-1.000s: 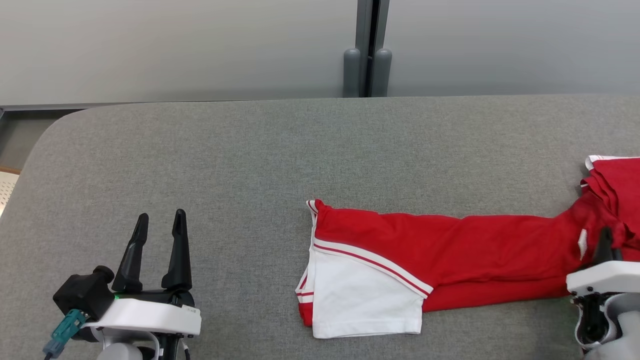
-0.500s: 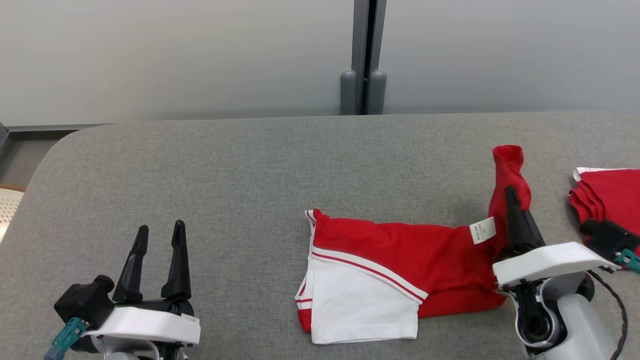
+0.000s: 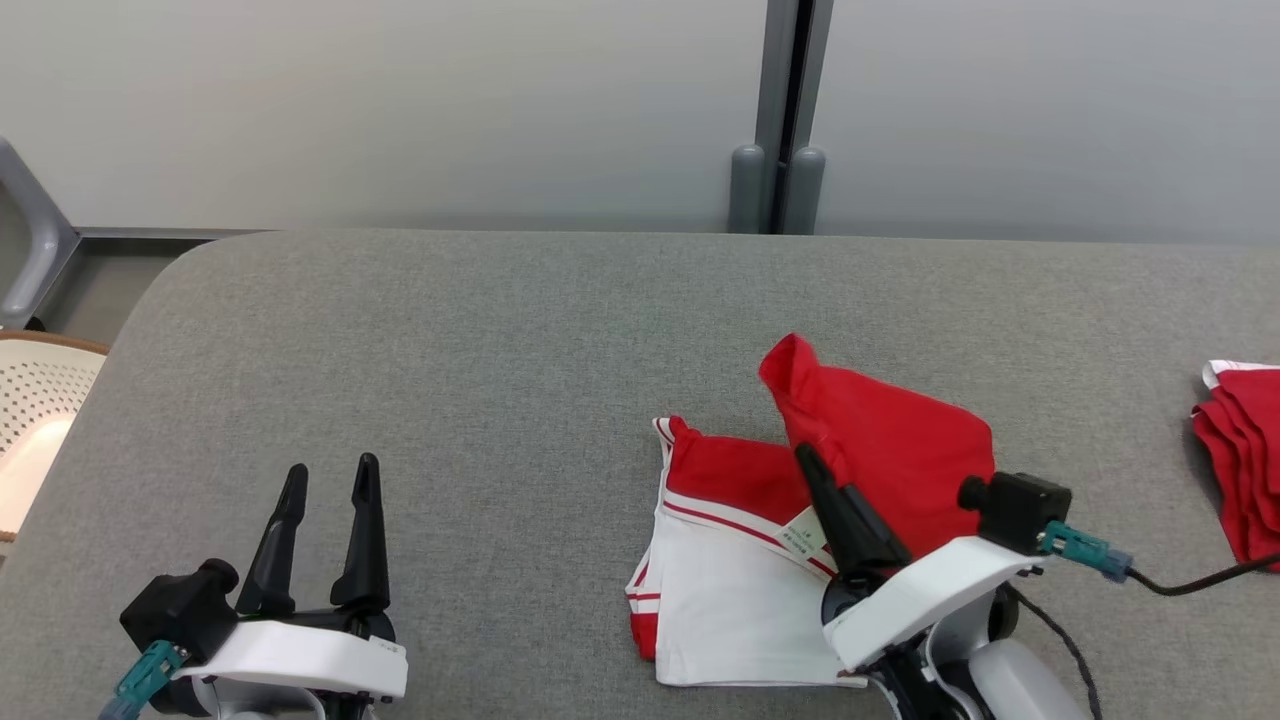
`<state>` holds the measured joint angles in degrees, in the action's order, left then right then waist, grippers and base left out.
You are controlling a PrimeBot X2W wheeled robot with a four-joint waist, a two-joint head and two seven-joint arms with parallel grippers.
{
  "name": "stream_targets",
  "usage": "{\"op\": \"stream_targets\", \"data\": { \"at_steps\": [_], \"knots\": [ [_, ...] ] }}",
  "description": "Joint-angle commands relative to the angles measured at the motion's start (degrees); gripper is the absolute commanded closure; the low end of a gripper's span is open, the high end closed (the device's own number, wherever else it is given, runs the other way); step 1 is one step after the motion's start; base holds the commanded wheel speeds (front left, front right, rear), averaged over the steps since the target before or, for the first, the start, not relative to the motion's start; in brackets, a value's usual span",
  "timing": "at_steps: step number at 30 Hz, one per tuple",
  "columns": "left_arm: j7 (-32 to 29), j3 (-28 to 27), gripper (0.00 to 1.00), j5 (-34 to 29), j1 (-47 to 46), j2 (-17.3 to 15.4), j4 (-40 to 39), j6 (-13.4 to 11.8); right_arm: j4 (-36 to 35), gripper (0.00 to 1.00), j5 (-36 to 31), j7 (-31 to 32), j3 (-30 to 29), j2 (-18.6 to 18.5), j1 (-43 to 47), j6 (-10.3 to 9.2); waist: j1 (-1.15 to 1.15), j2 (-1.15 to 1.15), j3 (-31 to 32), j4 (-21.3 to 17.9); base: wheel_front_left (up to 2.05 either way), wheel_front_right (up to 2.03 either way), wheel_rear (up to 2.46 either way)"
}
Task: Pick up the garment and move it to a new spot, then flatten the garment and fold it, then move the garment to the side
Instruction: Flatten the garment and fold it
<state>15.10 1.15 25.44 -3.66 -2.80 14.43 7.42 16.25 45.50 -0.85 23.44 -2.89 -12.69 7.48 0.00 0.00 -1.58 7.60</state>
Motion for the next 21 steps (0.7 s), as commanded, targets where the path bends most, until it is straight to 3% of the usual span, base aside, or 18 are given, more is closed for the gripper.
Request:
{"op": "stream_targets", "data": {
  "at_steps": [1,7,8,9,10,17,21],
  "knots": [
    [0.05,-0.01,0.0,0.27,-0.21,-0.24,0.12,0.09,0.63,1.0,0.45,-0.56,0.93,-0.08,0.42,0.03,0.0,0.0,-0.52,0.67,0.0,0.0,0.0],
    [0.04,0.83,0.0,0.38,-0.64,-0.22,0.58,0.09,6.45,1.0,2.61,-2.84,9.09,-0.04,-0.9,0.03,0.0,0.0,-1.31,2.32,0.0,0.0,0.0],
    [0.05,0.92,0.0,0.33,-0.52,-0.22,0.66,0.09,7.41,0.95,3.51,-3.59,10.18,-0.07,-1.18,0.03,0.0,0.0,-1.27,2.47,0.0,0.0,0.0],
    [0.05,0.92,0.0,0.31,-0.42,-0.22,0.79,0.09,8.69,0.54,4.0,-4.38,11.36,-0.11,-1.61,0.03,0.0,0.0,-1.23,2.63,0.0,0.0,0.0],
    [0.04,0.97,0.0,0.31,-0.42,-0.21,0.89,0.09,9.94,0.0,4.48,-5.24,12.5,-0.13,-2.0,0.03,0.0,0.0,-1.24,2.8,0.0,0.0,0.0],
    [0.04,1.19,0.0,0.5,-0.92,-0.22,1.06,0.1,13.19,0.0,16.37,-7.01,22.23,-0.1,-4.62,0.03,0.0,0.0,-1.52,3.57,0.0,0.0,0.0],
    [0.05,1.47,0.0,0.86,-0.38,-0.22,1.33,0.1,15.29,0.0,19.7,-8.22,25.81,-0.12,-7.31,0.03,0.0,0.0,-1.72,3.45,0.0,0.0,0.0]
  ]
}}
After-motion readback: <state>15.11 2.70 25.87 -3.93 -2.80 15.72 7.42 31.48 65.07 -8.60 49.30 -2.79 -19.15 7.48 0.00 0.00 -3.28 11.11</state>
